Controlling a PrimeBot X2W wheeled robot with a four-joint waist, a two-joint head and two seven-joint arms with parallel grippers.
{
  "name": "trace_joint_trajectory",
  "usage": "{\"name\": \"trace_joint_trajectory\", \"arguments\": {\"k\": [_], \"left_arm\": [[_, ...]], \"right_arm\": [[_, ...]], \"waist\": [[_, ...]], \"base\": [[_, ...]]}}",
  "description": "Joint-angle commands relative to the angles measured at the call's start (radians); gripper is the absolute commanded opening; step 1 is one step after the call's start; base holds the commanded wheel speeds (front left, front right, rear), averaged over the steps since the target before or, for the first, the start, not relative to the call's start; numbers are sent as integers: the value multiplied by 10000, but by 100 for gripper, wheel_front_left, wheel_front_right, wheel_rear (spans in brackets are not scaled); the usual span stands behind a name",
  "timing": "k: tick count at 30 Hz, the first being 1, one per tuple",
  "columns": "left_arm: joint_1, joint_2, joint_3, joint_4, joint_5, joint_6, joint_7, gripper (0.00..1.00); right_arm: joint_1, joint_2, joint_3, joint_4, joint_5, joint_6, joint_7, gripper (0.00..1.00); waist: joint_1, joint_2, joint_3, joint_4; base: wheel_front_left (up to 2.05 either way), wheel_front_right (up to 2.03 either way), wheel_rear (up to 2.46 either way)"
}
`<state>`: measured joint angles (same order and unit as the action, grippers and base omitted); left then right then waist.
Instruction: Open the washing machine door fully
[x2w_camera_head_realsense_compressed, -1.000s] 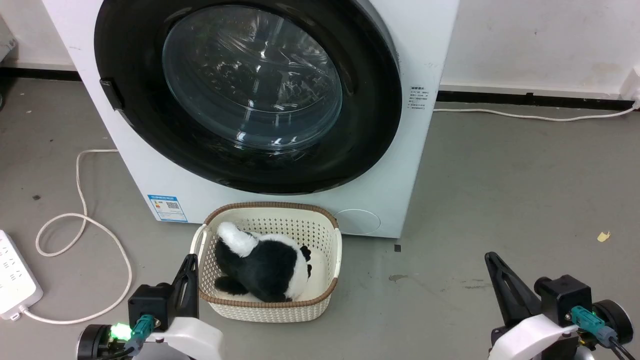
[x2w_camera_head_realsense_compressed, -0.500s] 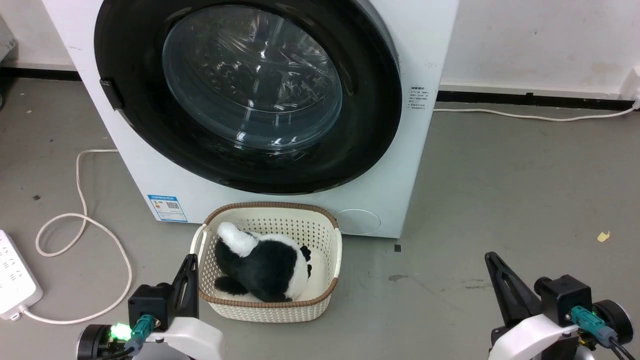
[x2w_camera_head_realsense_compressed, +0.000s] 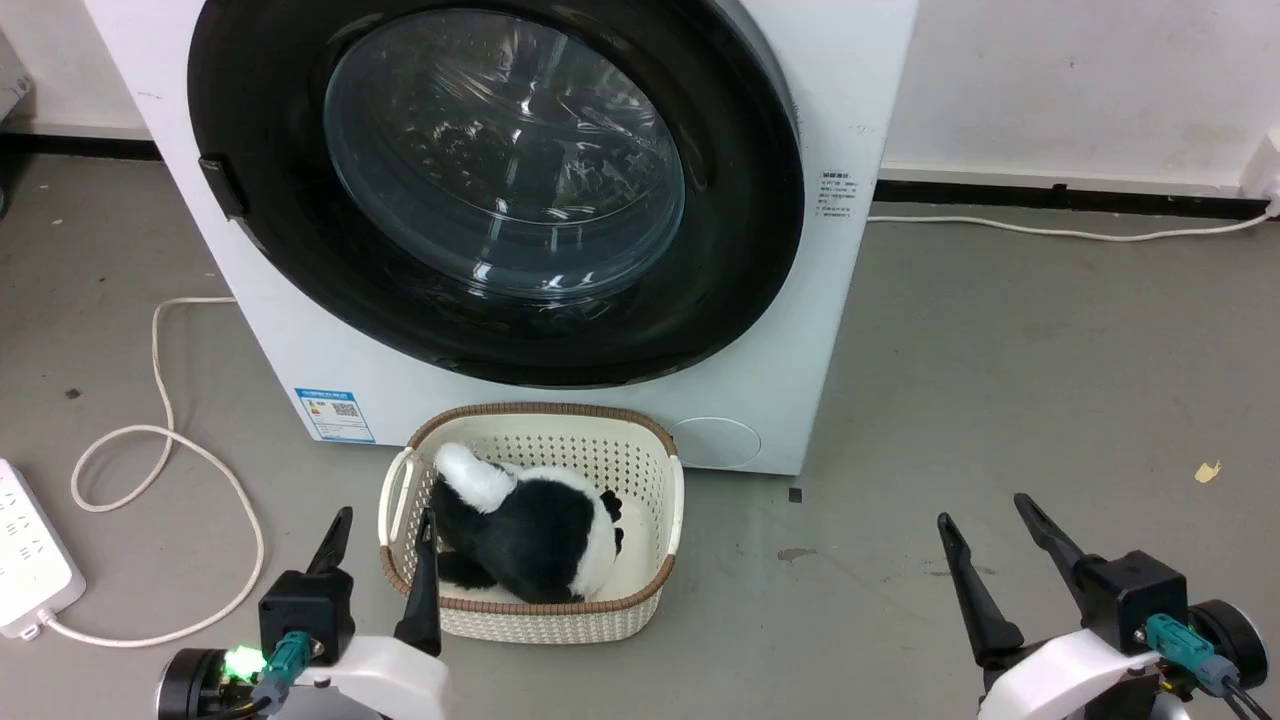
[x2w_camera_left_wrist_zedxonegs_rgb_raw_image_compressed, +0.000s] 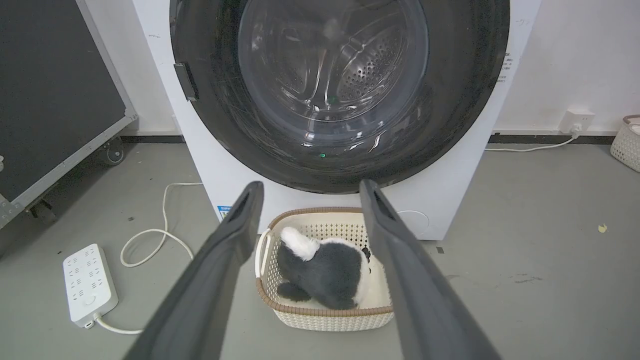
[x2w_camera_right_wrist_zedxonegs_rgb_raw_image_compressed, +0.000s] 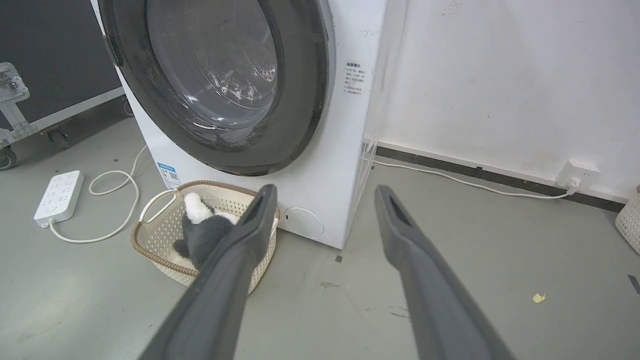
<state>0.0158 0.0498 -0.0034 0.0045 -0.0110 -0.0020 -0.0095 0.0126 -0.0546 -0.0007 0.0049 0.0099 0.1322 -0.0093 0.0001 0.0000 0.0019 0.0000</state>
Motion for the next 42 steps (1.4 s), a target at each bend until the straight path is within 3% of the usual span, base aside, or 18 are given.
{"name": "trace_joint_trajectory", "arguments": {"k": [1,23,24,42], "left_arm": [[-23,0,-40,8,-17,32,-87,100],[-310,1,-421,-110,-117,194,-546,100],[-330,1,-446,-119,-126,207,-567,100],[-777,2,-866,-257,-403,473,-943,100]], "right_arm": [[32,3,-29,-29,78,-1,-92,100],[-181,-398,-26,-139,622,-4,-551,99],[-201,-467,33,-107,715,-4,-572,0],[-1674,-1307,-313,-142,3685,-6,-217,0]], "waist": [[0,0,6,3],[0,0,522,294],[0,0,559,316],[0,0,1311,733]], "base": [[0,0,0],[0,0,0],[0,0,0],[0,0,0]]}}
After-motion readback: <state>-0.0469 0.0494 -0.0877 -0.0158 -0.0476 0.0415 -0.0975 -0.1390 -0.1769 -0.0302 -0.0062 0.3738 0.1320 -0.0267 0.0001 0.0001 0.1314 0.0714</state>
